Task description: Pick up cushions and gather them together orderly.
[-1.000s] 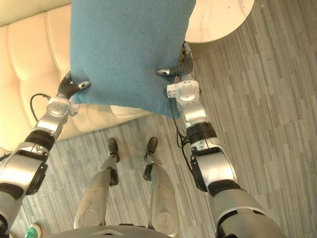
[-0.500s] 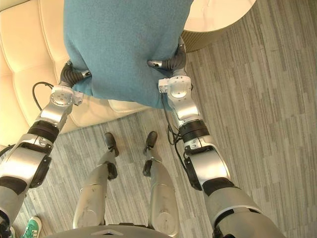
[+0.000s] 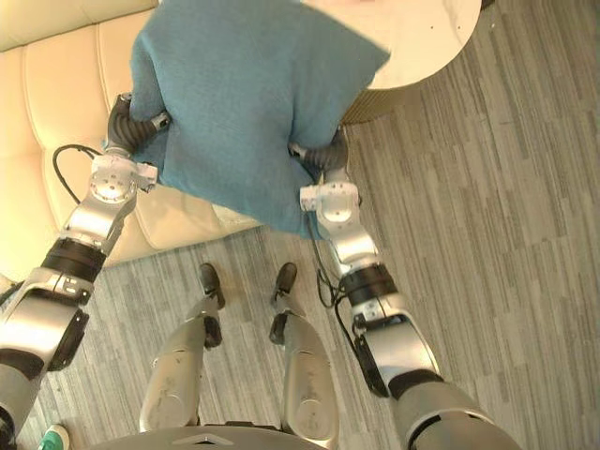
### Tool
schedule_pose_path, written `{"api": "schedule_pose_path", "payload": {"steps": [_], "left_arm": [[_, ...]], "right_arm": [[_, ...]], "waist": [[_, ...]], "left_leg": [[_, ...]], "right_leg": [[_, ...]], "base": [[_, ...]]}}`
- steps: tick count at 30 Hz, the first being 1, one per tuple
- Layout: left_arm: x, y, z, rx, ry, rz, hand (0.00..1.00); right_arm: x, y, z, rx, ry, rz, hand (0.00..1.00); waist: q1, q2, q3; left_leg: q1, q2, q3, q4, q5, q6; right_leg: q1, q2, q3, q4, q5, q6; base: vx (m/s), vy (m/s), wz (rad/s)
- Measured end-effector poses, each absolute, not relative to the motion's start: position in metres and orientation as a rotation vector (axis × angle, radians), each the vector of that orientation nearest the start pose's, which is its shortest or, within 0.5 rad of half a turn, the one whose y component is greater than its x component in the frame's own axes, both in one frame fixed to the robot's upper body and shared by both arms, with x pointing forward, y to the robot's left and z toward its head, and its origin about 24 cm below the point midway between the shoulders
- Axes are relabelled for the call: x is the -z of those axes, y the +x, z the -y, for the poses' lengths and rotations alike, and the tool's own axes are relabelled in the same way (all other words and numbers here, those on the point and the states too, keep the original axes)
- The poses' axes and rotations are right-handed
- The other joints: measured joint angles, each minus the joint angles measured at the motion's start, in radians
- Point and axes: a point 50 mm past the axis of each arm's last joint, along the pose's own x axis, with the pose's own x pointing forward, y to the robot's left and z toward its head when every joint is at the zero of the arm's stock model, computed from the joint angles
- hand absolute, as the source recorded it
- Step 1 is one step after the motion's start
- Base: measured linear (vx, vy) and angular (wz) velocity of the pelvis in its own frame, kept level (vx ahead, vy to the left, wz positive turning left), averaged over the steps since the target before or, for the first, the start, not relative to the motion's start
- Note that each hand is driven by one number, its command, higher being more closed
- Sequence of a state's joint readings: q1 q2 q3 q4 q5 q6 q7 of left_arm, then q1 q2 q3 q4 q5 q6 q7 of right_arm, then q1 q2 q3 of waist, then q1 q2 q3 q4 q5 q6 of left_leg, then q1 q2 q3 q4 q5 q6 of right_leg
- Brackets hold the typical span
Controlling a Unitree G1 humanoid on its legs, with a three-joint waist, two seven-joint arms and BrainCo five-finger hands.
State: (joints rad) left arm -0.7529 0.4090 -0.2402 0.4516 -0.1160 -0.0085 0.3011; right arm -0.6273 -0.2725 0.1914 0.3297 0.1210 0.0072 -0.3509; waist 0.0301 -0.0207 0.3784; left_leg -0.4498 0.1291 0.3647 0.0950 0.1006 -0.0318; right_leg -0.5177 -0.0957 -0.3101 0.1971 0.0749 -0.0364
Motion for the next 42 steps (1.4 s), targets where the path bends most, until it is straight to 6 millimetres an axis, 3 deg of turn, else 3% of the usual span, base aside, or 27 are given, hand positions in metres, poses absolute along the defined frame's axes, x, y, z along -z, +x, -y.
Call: {"api": "schedule_pose_path", "payload": {"steps": [5, 12, 17, 23, 30, 35, 37, 39, 40, 42], "left_arm": [[-0.124, 0.341, -0.164, -0.099, 0.258, 0.23, 1.0], [-0.079, 0.299, -0.163, -0.12, 0.124, 0.127, 1.0], [-0.042, 0.257, -0.161, -0.121, 0.054, 0.004, 1.0], [-0.025, 0.221, -0.162, -0.156, -0.039, -0.063, 1.0], [-0.011, 0.194, -0.163, -0.192, -0.085, -0.127, 1.0], [-0.006, 0.187, -0.162, -0.181, -0.119, -0.157, 1.0], [-0.006, 0.189, -0.162, -0.18, -0.122, -0.153, 1.0], [-0.007, 0.19, -0.163, -0.182, -0.124, -0.147, 1.0], [-0.008, 0.192, -0.163, -0.182, -0.132, -0.143, 1.0], [-0.01, 0.198, -0.16, -0.178, -0.155, -0.131, 1.0]], "right_arm": [[-0.107, 0.33, 0.145, 0.119, -0.147, 0.184, 1.0], [-0.071, 0.302, 0.149, 0.104, -0.072, 0.082, 1.0], [-0.04, 0.266, 0.155, 0.082, -0.051, -0.017, 1.0], [-0.038, 0.244, 0.151, 0.054, -0.068, -0.012, 1.0], [-0.036, 0.232, 0.147, 0.028, -0.129, -0.005, 1.0], [-0.029, 0.229, 0.148, 0.02, -0.142, -0.032, 1.0], [-0.028, 0.232, 0.148, 0.017, -0.147, -0.036, 1.0], [-0.026, 0.239, 0.148, 0.01, -0.155, -0.043, 1.0], [-0.026, 0.243, 0.147, 0.007, -0.16, -0.045, 1.0], [-0.028, 0.25, 0.148, 0.009, -0.155, -0.042, 1.0]], "waist": [[-0.007, 0.0, -0.003], [-0.019, 0.002, -0.02], [-0.03, 0.016, -0.133], [-0.028, 0.051, -0.206], [-0.005, 0.062, -0.294], [-0.005, 0.064, -0.312], [0.002, 0.069, -0.302], [0.013, 0.074, -0.298], [0.023, 0.075, -0.297], [0.018, 0.067, -0.291]], "left_leg": [[0.118, -0.016, -0.005, -0.073, 0.012, -0.01], [0.23, -0.023, -0.014, -0.134, 0.024, -0.013], [0.309, -0.025, -0.038, -0.173, 0.024, -0.013], [0.387, -0.019, -0.065, -0.173, 0.013, -0.023], [0.448, -0.009, -0.078, -0.173, 0.004, -0.031], [0.413, -0.007, -0.111, -0.138, -0.007, -0.039], [0.305, 0.008, -0.16, 0.001, -0.035, -0.04], [0.265, 0.011, -0.191, 0.032, -0.035, -0.042], [0.247, 0.008, -0.206, 0.023, -0.02, -0.041], [0.218, -0.004, -0.163, -0.016, -0.079, -0.01]], "right_leg": [[0.088, 0.003, 0.005, -0.005, -0.021, 0.007], [0.204, 0.029, 0.002, -0.069, -0.02, 0.009], [0.295, 0.043, -0.007, -0.12, -0.025, 0.015], [0.403, 0.055, -0.03, -0.161, -0.027, 0.02], [0.488, 0.071, -0.037, -0.202, -0.025, 0.024], [0.501, 0.071, -0.068, -0.213, -0.022, 0.029], [0.465, 0.061, -0.117, -0.169, -0.025, 0.015], [0.427, 0.054, -0.144, -0.118, -0.047, 0.011], [0.402, 0.043, -0.164, -0.086, -0.064, 0.007], [0.38, -0.021, -0.256, -0.071, -0.076, 0.0]], "base": [[0.07, -0.012, -0.01], [0.08, -0.002, 0.01], [0.12, 0.005, 0.04], [0.05, 0.031, 0.11], [0.0, 0.017, 0.03], [-0.03, 0.034, 0.22], [-0.06, 0.04, 0.59], [-0.08, 0.024, 0.45], [-0.18, 0.035, 0.64], [-0.17, 0.061, 1.16]]}}
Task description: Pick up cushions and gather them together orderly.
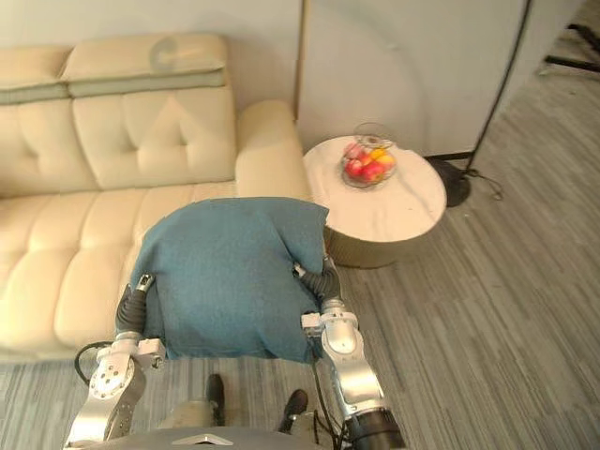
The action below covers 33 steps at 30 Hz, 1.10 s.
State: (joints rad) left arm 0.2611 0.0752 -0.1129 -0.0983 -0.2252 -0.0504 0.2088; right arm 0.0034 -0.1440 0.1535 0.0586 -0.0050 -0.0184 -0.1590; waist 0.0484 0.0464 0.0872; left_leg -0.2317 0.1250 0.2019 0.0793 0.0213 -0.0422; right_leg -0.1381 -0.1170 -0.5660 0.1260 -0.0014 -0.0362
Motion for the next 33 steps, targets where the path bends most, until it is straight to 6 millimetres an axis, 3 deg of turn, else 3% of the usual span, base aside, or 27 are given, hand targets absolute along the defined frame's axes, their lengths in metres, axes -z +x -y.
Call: {"api": "schedule_pose_path", "payload": {"steps": [1, 3, 4, 6, 7, 8, 9, 10, 12, 14, 15, 16, 17, 18, 19, 21, 23, 25, 27, 28, 29, 31, 32, 33], "left_arm": [[-0.013, 0.202, -0.159, -0.172, -0.158, -0.119, 1.0], [-0.016, 0.206, -0.156, -0.167, -0.166, -0.104, 1.0], [-0.019, 0.21, -0.153, -0.167, -0.183, -0.09, 1.0], [-0.026, 0.218, -0.147, -0.16, -0.192, -0.058, 1.0], [-0.029, 0.221, -0.145, -0.154, -0.198, -0.045, 1.0], [-0.031, 0.223, -0.144, -0.149, -0.207, -0.034, 1.0], [-0.029, 0.224, -0.15, -0.151, -0.192, -0.032, 1.0], [-0.029, 0.224, -0.152, -0.152, -0.187, -0.032, 1.0], [-0.028, 0.223, -0.156, -0.16, -0.182, -0.038, 1.0], [-0.024, 0.222, -0.156, -0.164, -0.18, -0.053, 1.0], [-0.021, 0.219, -0.157, -0.167, -0.18, -0.067, 1.0], [-0.02, 0.219, -0.157, -0.167, -0.177, -0.071, 1.0], [-0.02, 0.219, -0.157, -0.166, -0.173, -0.072, 1.0], [-0.019, 0.219, -0.157, -0.162, -0.168, -0.074, 1.0], [-0.014, 0.217, -0.16, -0.157, -0.154, -0.096, 1.0], [-0.01, 0.213, -0.161, -0.156, -0.145, -0.121, 1.0], [-0.01, 0.213, -0.161, -0.152, -0.141, -0.121, 1.0], [-0.01, 0.213, -0.16, -0.143, -0.13, -0.121, 1.0], [-0.01, 0.213, -0.153, -0.103, -0.123, -0.121, 1.0], [-0.009, 0.212, -0.145, -0.061, -0.128, -0.126, 1.0], [-0.009, 0.211, -0.142, -0.046, -0.133, -0.129, 1.0], [-0.009, 0.212, -0.141, -0.042, -0.137, -0.129, 1.0], [-0.009, 0.211, -0.14, -0.04, -0.141, -0.133, 1.0], [-0.007, 0.21, -0.139, -0.034, -0.148, -0.139, 1.0]], "right_arm": [[-0.031, 0.253, 0.15, 0.01, -0.166, -0.028, 1.0], [-0.038, 0.259, 0.153, 0.007, -0.187, -0.001, 1.0], [-0.044, 0.264, 0.155, 0.022, -0.198, 0.024, 1.0], [-0.055, 0.271, 0.159, 0.04, -0.215, 0.064, 1.0], [-0.059, 0.275, 0.161, 0.051, -0.215, 0.081, 1.0], [-0.063, 0.277, 0.16, 0.059, -0.205, 0.096, 1.0], [-0.063, 0.277, 0.154, 0.064, -0.174, 0.097, 1.0], [-0.063, 0.277, 0.151, 0.064, -0.162, 0.099, 1.0], [-0.062, 0.276, 0.146, 0.06, -0.141, 0.095, 1.0], [-0.06, 0.276, 0.145, 0.059, -0.137, 0.089, 1.0], [-0.057, 0.275, 0.145, 0.059, -0.139, 0.077, 1.0], [-0.053, 0.273, 0.146, 0.062, -0.135, 0.06, 1.0], [-0.05, 0.271, 0.146, 0.065, -0.128, 0.049, 1.0], [-0.047, 0.269, 0.146, 0.067, -0.118, 0.037, 1.0], [-0.042, 0.267, 0.146, 0.061, -0.107, 0.012, 1.0], [-0.039, 0.267, 0.145, 0.052, -0.086, -0.001, 1.0], [-0.039, 0.267, 0.146, 0.051, -0.076, -0.004, 1.0], [-0.037, 0.264, 0.147, 0.051, -0.068, -0.013, 1.0], [-0.033, 0.253, 0.158, 0.086, -0.046, -0.027, 1.0], [-0.031, 0.243, 0.168, 0.117, -0.05, -0.03, 1.0], [-0.03, 0.24, 0.172, 0.132, -0.045, -0.034, 1.0], [-0.03, 0.238, 0.172, 0.133, -0.037, -0.032, 1.0], [-0.033, 0.235, 0.173, 0.136, -0.021, -0.022, 1.0], [-0.039, 0.229, 0.173, 0.139, -0.013, 0.004, 1.0]], "waist": [[-0.003, -0.013, 0.01], [-0.015, -0.015, 0.013], [-0.029, -0.009, 0.01], [-0.036, 0.021, 0.004], [-0.038, 0.035, -0.002], [-0.042, 0.028, 0.001], [-0.038, -0.02, -0.008], [-0.034, -0.033, -0.011], [-0.012, -0.045, -0.009], [-0.007, -0.043, -0.007], [-0.008, -0.038, -0.005], [-0.025, -0.032, 0.003], [-0.04, -0.028, 0.01], [-0.053, -0.029, 0.023], [-0.056, -0.05, 0.041], [-0.061, -0.068, 0.039], [-0.074, -0.053, 0.046], [-0.091, -0.046, 0.046], [-0.113, -0.047, 0.042], [-0.122, -0.033, 0.034], [-0.122, -0.016, 0.024], [-0.116, -0.014, 0.025], [-0.114, -0.014, 0.025], [-0.096, -0.017, 0.024]], "left_leg": [[-0.015, -0.006, 0.032, 0.028, -0.013, 0.024], [-0.025, 0.022, 0.092, 0.078, -0.02, 0.018], [-0.023, 0.066, 0.154, 0.095, -0.028, 0.005], [0.011, 0.12, 0.229, 0.067, -0.024, -0.006], [0.038, 0.139, 0.255, 0.036, 0.002, -0.038], [0.046, 0.117, 0.265, 0.022, 0.088, -0.049], [0.034, 0.062, 0.265, 0.053, 0.058, -0.019], [0.021, 0.049, 0.265, 0.08, 0.036, -0.009], [-0.037, 0.024, 0.261, 0.255, -0.085, 0.041], [-0.051, -0.01, 0.262, 0.322, -0.149, 0.073], [-0.046, -0.041, 0.257, 0.327, -0.178, 0.099], [-0.044, -0.046, 0.227, 0.326, -0.194, 0.115], [-0.041, -0.048, 0.202, 0.318, -0.197, 0.113], [-0.031, -0.052, 0.18, 0.304, -0.196, 0.114], [0.018, -0.078, 0.182, 0.259, -0.192, 0.112], [0.062, -0.127, 0.195, 0.203, -0.191, 0.111], [0.101, -0.156, 0.199, 0.144, -0.186, 0.102], [0.141, -0.173, 0.182, 0.106, -0.185, 0.099], [0.166, -0.189, 0.13, 0.131, -0.218, 0.098], [0.169, -0.181, 0.094, 0.185, -0.258, 0.091], [0.162, -0.165, 0.092, 0.214, -0.267, 0.081], [0.132, -0.128, 0.127, 0.349, -0.263, 0.075], [0.097, -0.093, 0.154, 0.484, -0.243, 0.049], [0.058, -0.038, 0.182, 0.605, -0.277, 0.066]], "right_leg": [[-0.003, -0.039, -0.025, 0.007, -0.003, 0.006], [-0.001, -0.112, -0.082, 0.032, 0.002, 0.018], [0.006, -0.149, -0.136, 0.045, 0.009, 0.04], [0.032, -0.177, -0.191, 0.043, 0.032, 0.075], [0.047, -0.184, -0.21, 0.039, 0.047, 0.098], [0.066, -0.211, -0.222, 0.034, 0.067, 0.123], [0.075, -0.257, -0.215, 0.015, 0.1, 0.142], [0.077, -0.275, -0.217, 0.014, 0.108, 0.147], [0.086, -0.35, -0.208, 0.05, 0.135, 0.162], [0.062, -0.422, -0.168, 0.134, 0.154, 0.127], [-0.001, -0.46, -0.074, 0.239, 0.177, -0.022], [-0.06, -0.44, 0.059, 0.345, 0.101, -0.043], [-0.09, -0.372, 0.183, 0.42, 0.011, 0.022], [-0.111, -0.291, 0.27, 0.47, -0.063, 0.061], [-0.13, -0.201, 0.318, 0.499, -0.141, 0.067], [-0.176, -0.124, 0.291, 0.467, -0.19, 0.064], [-0.217, -0.047, 0.238, 0.35, -0.183, 0.062], [-0.225, 0.016, 0.231, 0.214, -0.121, 0.055], [-0.207, 0.049, 0.297, 0.168, -0.042, 0.007], [-0.184, 0.054, 0.29, 0.177, -0.007, -0.019], [-0.166, 0.058, 0.27, 0.175, -0.017, -0.018], [-0.112, 0.072, 0.266, 0.137, -0.03, -0.026], [-0.064, 0.078, 0.272, 0.099, -0.031, -0.027], [-0.002, 0.083, 0.303, 0.06, -0.031, -0.027]], "base": [[-0.07, 0.134, 1.24], [-0.07, 0.233, 1.21], [-0.06, 0.355, 1.42], [-0.02, 0.401, 1.08], [0.03, 0.415, 0.76], [0.07, 0.506, 0.79], [0.07, 0.427, 0.61], [0.1, 0.444, 0.44], [0.08, 0.423, 0.25], [0.04, 0.438, 0.15], [0.07, 0.396, 0.26], [0.09, 0.422, 0.47], [0.1, 0.229, 0.67], [0.1, 0.16, 0.64], [0.13, 0.186, 0.42], [0.13, 0.133, 0.08], [0.22, 0.123, 0.02], [0.29, 0.069, 0.27], [0.39, -0.008, 0.83], [0.53, -0.051, 0.87], [0.61, -0.067, 0.59], [0.42, -0.057, 0.11], [0.44, -0.025, -0.17], [0.41, -0.003, -0.27]]}}
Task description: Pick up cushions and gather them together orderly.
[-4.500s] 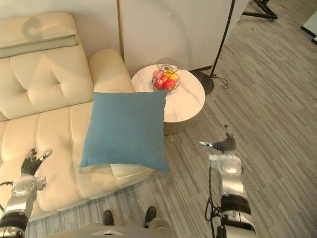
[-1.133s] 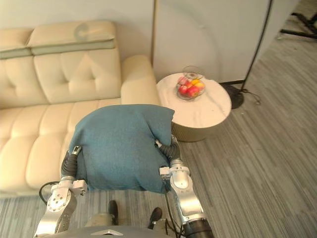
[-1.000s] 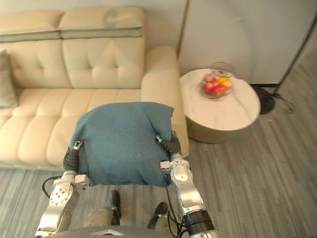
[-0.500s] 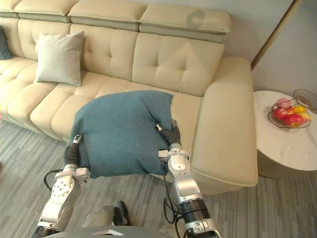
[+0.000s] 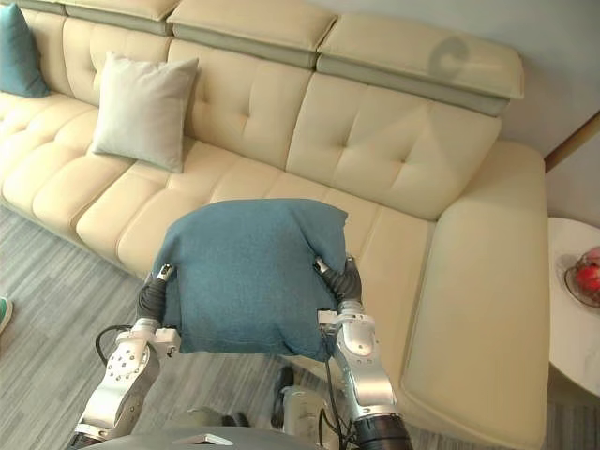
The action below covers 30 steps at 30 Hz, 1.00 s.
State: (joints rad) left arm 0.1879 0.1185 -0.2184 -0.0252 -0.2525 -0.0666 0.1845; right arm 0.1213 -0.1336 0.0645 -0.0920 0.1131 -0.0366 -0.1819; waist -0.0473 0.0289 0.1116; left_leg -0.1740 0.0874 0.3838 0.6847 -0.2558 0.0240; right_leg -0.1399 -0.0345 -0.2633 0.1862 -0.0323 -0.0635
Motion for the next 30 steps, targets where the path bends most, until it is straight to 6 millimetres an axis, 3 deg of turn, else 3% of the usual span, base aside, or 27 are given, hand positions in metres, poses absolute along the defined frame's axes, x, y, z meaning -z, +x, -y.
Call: {"api": "schedule_pose_path", "payload": {"steps": [2, 5, 6, 7, 8, 9, 11, 13, 18, 23, 27, 30], "left_arm": [[-0.007, 0.209, -0.136, -0.031, -0.162, -0.141, 1.0], [-0.009, 0.211, -0.135, -0.019, -0.165, -0.129, 1.0], [-0.009, 0.211, -0.135, -0.019, -0.165, -0.13, 1.0], [-0.007, 0.209, -0.135, -0.022, -0.166, -0.137, 1.0], [-0.006, 0.207, -0.134, -0.024, -0.17, -0.144, 1.0], [-0.001, 0.204, -0.136, -0.03, -0.165, -0.168, 1.0], [-0.001, 0.198, -0.139, -0.038, -0.16, -0.173, 1.0], [0.003, 0.188, -0.141, -0.047, -0.16, -0.197, 1.0], [0.003, 0.179, -0.142, -0.056, -0.168, -0.205, 1.0], [0.0, 0.184, -0.145, -0.071, -0.168, -0.187, 1.0], [-0.005, 0.191, -0.154, -0.088, -0.136, -0.159, 1.0], [-0.006, 0.201, -0.158, -0.087, -0.106, -0.145, 1.0]], "right_arm": [[-0.052, 0.227, 0.173, 0.138, -0.008, 0.066, 1.0], [-0.056, 0.23, 0.173, 0.141, -0.007, 0.095, 1.0], [-0.056, 0.23, 0.173, 0.142, -0.007, 0.093, 1.0], [-0.054, 0.229, 0.174, 0.143, -0.008, 0.085, 1.0], [-0.053, 0.228, 0.174, 0.143, -0.011, 0.081, 1.0], [-0.045, 0.226, 0.173, 0.149, 0.001, 0.044, 1.0], [-0.036, 0.213, 0.167, 0.16, 0.04, 0.004, 1.0], [-0.033, 0.209, 0.164, 0.153, 0.046, -0.012, 1.0], [-0.032, 0.205, 0.163, 0.134, 0.041, -0.019, 1.0], [-0.031, 0.215, 0.161, 0.12, 0.011, -0.013, 1.0], [-0.023, 0.233, 0.155, 0.065, -0.032, -0.047, 1.0], [-0.027, 0.239, 0.153, 0.052, -0.065, -0.025, 1.0]], "waist": [[0.011, 0.003, -0.003], [0.016, 0.003, -0.005], [0.019, 0.003, -0.004], [0.03, 0.012, -0.01], [0.033, 0.03, -0.021], [0.035, 0.03, -0.034], [0.037, -0.017, -0.048], [0.036, -0.039, -0.058], [0.037, -0.049, -0.087], [0.011, -0.052, -0.089], [0.003, -0.06, -0.084], [0.004, -0.06, -0.056]], "left_leg": [[-0.03, 0.044, -0.031, -0.004, -0.034, -0.011], [-0.06, 0.05, -0.164, -0.168, -0.041, -0.039], [-0.054, 0.037, -0.234, -0.269, -0.022, -0.059], [-0.016, 0.031, -0.327, -0.422, 0.076, -0.08], [-0.007, 0.044, -0.358, -0.474, 0.141, -0.093], [-0.006, 0.048, -0.354, -0.458, 0.224, -0.132], [0.036, 0.011, -0.295, -0.488, 0.207, -0.107], [0.066, -0.011, -0.233, -0.497, 0.192, -0.083], [0.088, -0.013, -0.095, -0.506, 0.151, -0.082], [0.061, 0.006, -0.008, -0.477, 0.139, -0.075], [0.045, 0.008, 0.04, -0.474, 0.132, -0.073], [0.012, 0.011, 0.03, -0.455, 0.123, -0.085]], "right_leg": [[0.039, -0.005, 0.037, -0.03, 0.0, 0.0], [0.056, -0.025, 0.108, -0.042, 0.002, 0.004], [0.065, -0.035, 0.146, -0.042, 0.003, 0.012], [0.072, -0.037, 0.195, -0.039, -0.005, 0.065], [0.07, -0.026, 0.213, -0.041, -0.012, 0.094], [0.082, -0.024, 0.259, -0.059, -0.016, 0.143], [0.085, -0.071, 0.279, -0.074, -0.005, 0.147], [0.085, -0.1, 0.322, -0.083, 0.001, 0.157], [0.012, -0.095, 0.474, -0.093, 0.015, 0.192], [-0.044, -0.067, 0.583, -0.159, 0.104, 0.194], [-0.072, -0.068, 0.609, -0.205, 0.156, 0.183], [-0.099, -0.069, 0.603, -0.203, 0.157, 0.178]], "base": [[0.28, 0.045, -0.58], [0.17, 0.156, -0.66], [0.18, 0.374, -0.99], [0.12, 0.291, -1.03], [0.15, 0.416, -1.15], [0.13, 0.343, -0.85], [0.1, 0.361, -0.8], [0.0, 0.207, -0.74], [-0.03, 0.095, -0.85], [0.02, 0.001, -0.71], [-0.04, 0.002, -0.45], [-0.08, -0.013, 0.01]]}}
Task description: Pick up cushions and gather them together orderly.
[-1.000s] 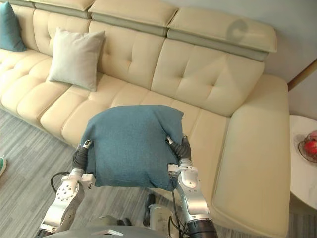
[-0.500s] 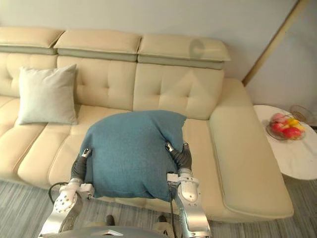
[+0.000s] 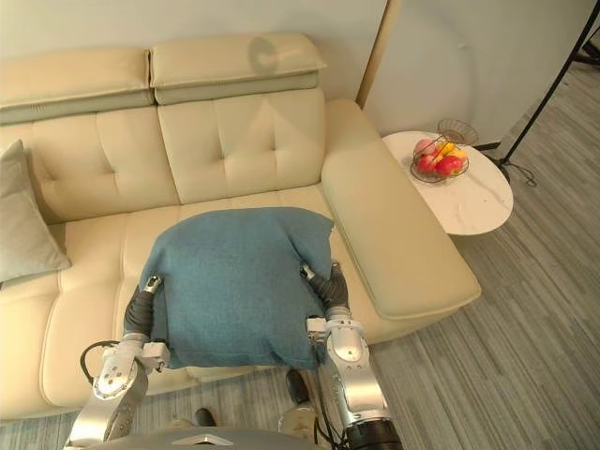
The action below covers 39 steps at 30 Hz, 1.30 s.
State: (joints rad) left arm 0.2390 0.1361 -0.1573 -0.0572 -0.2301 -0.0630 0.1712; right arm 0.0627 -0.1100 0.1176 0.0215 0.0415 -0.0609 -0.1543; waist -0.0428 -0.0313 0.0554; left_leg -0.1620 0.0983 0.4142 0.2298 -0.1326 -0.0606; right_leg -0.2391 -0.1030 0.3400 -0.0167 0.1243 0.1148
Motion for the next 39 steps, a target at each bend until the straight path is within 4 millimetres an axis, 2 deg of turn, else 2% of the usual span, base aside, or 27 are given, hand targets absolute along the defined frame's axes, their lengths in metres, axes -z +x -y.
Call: {"api": "schedule_pose_path", "payload": {"steps": [1, 2, 4, 6, 9, 10, 11, 13, 15, 17, 18, 19, 20, 22, 23, 24, 25, 30, 31, 32, 35, 37, 38, 39], "left_arm": [[-0.011, 0.211, -0.159, -0.083, -0.088, -0.12, 1.0], [-0.013, 0.215, -0.16, -0.084, -0.083, -0.11, 1.0], [-0.026, 0.238, -0.157, -0.093, -0.06, -0.05, 1.0], [-0.04, 0.258, -0.153, -0.108, -0.036, 0.011, 1.0], [-0.067, 0.281, -0.148, -0.125, -0.037, 0.108, 1.0], [-0.091, 0.299, -0.146, -0.155, -0.042, 0.188, 1.0], [-0.1, 0.305, -0.145, -0.163, -0.045, 0.215, 1.0], [-0.154, 0.33, -0.142, -0.2, -0.071, 0.38, 1.0], [-0.183, 0.336, -0.142, -0.217, -0.081, 0.47, 1.0], [-0.238, 0.346, -0.141, -0.223, -0.076, 0.636, 1.0], [-0.249, 0.347, -0.141, -0.225, -0.074, 0.668, 1.0], [-0.273, 0.348, -0.14, -0.23, -0.072, 0.735, 1.0], [-0.306, 0.346, -0.139, -0.233, -0.078, 0.828, 1.0], [-0.341, 0.342, -0.138, -0.245, -0.088, 0.921, 1.0], [-0.357, 0.344, -0.14, -0.263, -0.104, 0.946, 1.0], [-0.367, 0.345, -0.141, -0.277, -0.121, 0.952, 1.0], [-0.378, 0.348, -0.14, -0.29, -0.128, 0.955, 0.0], [-0.41, 0.351, -0.138, -0.353, -0.178, 0.948, 0.0], [-0.419, 0.35, -0.136, -0.362, -0.181, 0.953, 0.0], [-0.438, 0.344, -0.132, -0.369, -0.199, 0.975, 0.0], [-0.465, 0.329, -0.13, -0.366, -0.25, 1.031, 0.0], [-0.467, 0.329, -0.13, -0.368, -0.242, 1.029, 0.0], [-0.463, 0.335, -0.13, -0.381, -0.203, 1.004, 0.0], [-0.46, 0.339, -0.13, -0.382, -0.194, 0.985, 0.0]], "right_arm": [[-0.036, 0.248, 0.152, 0.046, -0.081, 0.016, 1.0], [-0.04, 0.252, 0.152, 0.046, -0.086, 0.031, 1.0], [-0.049, 0.269, 0.151, 0.077, -0.096, 0.063, 1.0], [-0.056, 0.278, 0.15, 0.126, -0.089, 0.088, 1.0], [-0.074, 0.289, 0.145, 0.186, -0.047, 0.149, 1.0], [-0.096, 0.302, 0.14, 0.23, -0.02, 0.222, 1.0], [-0.104, 0.306, 0.139, 0.241, -0.013, 0.248, 1.0], [-0.162, 0.325, 0.132, 0.31, 0.017, 0.433, 1.0], [-0.191, 0.33, 0.129, 0.336, 0.038, 0.527, 1.0], [-0.242, 0.334, 0.128, 0.38, 0.088, 0.68, 1.0], [-0.253, 0.334, 0.128, 0.39, 0.092, 0.713, 1.0], [-0.274, 0.333, 0.126, 0.406, 0.097, 0.781, 1.0], [-0.304, 0.33, 0.128, 0.428, 0.12, 0.87, 1.0], [-0.337, 0.327, 0.127, 0.452, 0.12, 0.956, 1.0], [-0.355, 0.33, 0.128, 0.472, 0.126, 0.976, 0.0], [-0.367, 0.334, 0.128, 0.484, 0.129, 0.975, 0.0], [-0.38, 0.335, 0.128, 0.5, 0.137, 0.972, 0.0], [-0.416, 0.334, 0.135, 0.56, 0.198, 0.976, 0.0], [-0.427, 0.332, 0.14, 0.581, 0.202, 0.985, 0.0], [-0.448, 0.324, 0.147, 0.591, 0.23, 1.02, 0.0], [-0.481, 0.306, 0.155, 0.571, 0.273, 1.091, 0.0], [-0.484, 0.309, 0.157, 0.565, 0.238, 1.074, 0.0], [-0.478, 0.321, 0.159, 0.549, 0.214, 1.016, 0.0], [-0.474, 0.327, 0.158, 0.546, 0.202, 0.987, 0.0]], "waist": [[-0.002, 0.001, 0.028], [-0.002, 0.003, 0.037], [-0.012, 0.013, 0.086], [-0.007, 0.032, 0.125], [0.017, 0.047, 0.155], [0.035, 0.052, 0.169], [0.036, 0.055, 0.176], [0.047, 0.069, 0.206], [0.057, 0.071, 0.209], [0.061, 0.073, 0.237], [0.062, 0.073, 0.237], [0.068, 0.072, 0.238], [0.075, 0.073, 0.254], [0.077, 0.073, 0.277], [0.078, 0.073, 0.286], [0.077, 0.073, 0.286], [0.076, 0.073, 0.287], [0.078, 0.075, 0.288], [0.078, 0.075, 0.291], [0.081, 0.077, 0.297], [0.099, 0.081, 0.333], [0.101, 0.086, 0.342], [0.102, 0.086, 0.343], [0.105, 0.086, 0.343]], "left_leg": [[-0.039, 0.0, -0.008, 0.018, 0.001, 0.001], [-0.06, 0.0, -0.014, 0.027, 0.002, 0.002], [-0.125, 0.002, -0.039, 0.054, 0.011, 0.012], [-0.192, 0.016, -0.054, 0.098, 0.017, 0.026], [-0.275, 0.038, -0.06, 0.146, 0.014, 0.03], [-0.331, 0.05, -0.064, 0.175, 0.014, 0.03], [-0.345, 0.051, -0.068, 0.179, 0.015, 0.031], [-0.406, 0.048, -0.086, 0.183, 0.041, 0.037], [-0.432, 0.046, -0.092, 0.169, 0.054, 0.034], [-0.444, 0.022, -0.116, 0.096, 0.108, 0.027], [-0.452, 0.02, -0.117, 0.082, 0.122, 0.028], [-0.471, 0.016, -0.122, 0.049, 0.15, 0.024], [-0.487, 0.01, -0.134, -0.002, 0.195, 0.027], [-0.499, 0.006, -0.146, -0.063, 0.245, 0.019], [-0.505, 0.005, -0.156, -0.094, 0.269, 0.014], [-0.514, 0.004, -0.165, -0.116, 0.285, 0.007], [-0.525, 0.006, -0.169, -0.138, 0.302, 0.005], [-0.551, 0.003, -0.194, -0.276, 0.391, -0.007], [-0.561, 0.004, -0.201, -0.31, 0.416, -0.009], [-0.618, 0.01, -0.22, -0.31, 0.428, -0.01], [-0.707, 0.018, -0.242, -0.31, 0.451, -0.023], [-0.753, 0.021, -0.249, -0.31, 0.474, -0.048], [-0.79, 0.024, -0.249, -0.31, 0.489, -0.068], [-0.803, 0.027, -0.249, -0.31, 0.489, -0.068]], "right_leg": [[-0.033, 0.0, -0.005, 0.008, 0.005, -0.01], [-0.046, 0.0, -0.009, 0.01, 0.009, -0.015], [-0.09, -0.001, -0.03, 0.011, 0.027, -0.037], [-0.133, 0.003, -0.051, 0.024, 0.046, -0.021], [-0.212, 0.016, -0.079, 0.067, 0.051, -0.014], [-0.269, 0.024, -0.092, 0.101, 0.05, -0.013], [-0.282, 0.024, -0.098, 0.109, 0.05, -0.013], [-0.345, 0.022, -0.116, 0.147, 0.043, -0.018], [-0.377, 0.021, -0.123, 0.163, 0.041, -0.018], [-0.4, 0.003, -0.152, 0.153, 0.048, -0.015], [-0.411, 0.001, -0.159, 0.146, 0.053, -0.016], [-0.431, 0.0, -0.167, 0.131, 0.067, -0.021], [-0.451, -0.006, -0.184, 0.102, 0.092, -0.01], [-0.468, -0.005, -0.202, 0.077, 0.117, -0.002], [-0.481, -0.002, -0.213, 0.071, 0.126, -0.007], [-0.496, 0.002, -0.219, 0.071, 0.127, -0.009], [-0.512, 0.005, -0.228, 0.07, 0.129, -0.011], [-0.564, 0.014, -0.267, 0.033, 0.148, -0.023], [-0.568, 0.017, -0.281, 0.0, 0.166, -0.025], [-0.59, 0.02, -0.307, -0.043, 0.191, -0.031], [-0.658, 0.028, -0.333, -0.062, 0.211, -0.039], [-0.694, 0.027, -0.349, -0.062, 0.211, -0.039], [-0.724, 0.03, -0.358, -0.062, 0.211, -0.04], [-0.736, 0.033, -0.359, -0.062, 0.211, -0.04]], "base": [[-0.11, -0.029, 0.05], [-0.15, -0.039, 0.18], [-0.13, -0.04, 0.23], [-0.09, -0.051, 0.13], [-0.08, -0.048, 0.02], [-0.12, -0.056, 0.06], [-0.14, -0.055, 0.21], [-0.12, -0.043, 0.31], [-0.09, -0.042, 0.19], [-0.06, -0.033, 0.39], [-0.03, -0.02, 0.41], [-0.01, -0.028, 0.32], [-0.02, -0.035, 0.34], [-0.02, -0.039, 0.26], [-0.02, -0.048, 0.17], [-0.03, -0.059, 0.14], [-0.03, -0.049, 0.12], [0.0, -0.025, 0.13], [0.01, 0.018, 0.3], [0.01, 0.023, 0.29], [0.03, 0.066, 0.19], [0.04, 0.096, 0.17], [0.04, 0.092, 0.13], [0.07, 0.161, 0.06]]}}
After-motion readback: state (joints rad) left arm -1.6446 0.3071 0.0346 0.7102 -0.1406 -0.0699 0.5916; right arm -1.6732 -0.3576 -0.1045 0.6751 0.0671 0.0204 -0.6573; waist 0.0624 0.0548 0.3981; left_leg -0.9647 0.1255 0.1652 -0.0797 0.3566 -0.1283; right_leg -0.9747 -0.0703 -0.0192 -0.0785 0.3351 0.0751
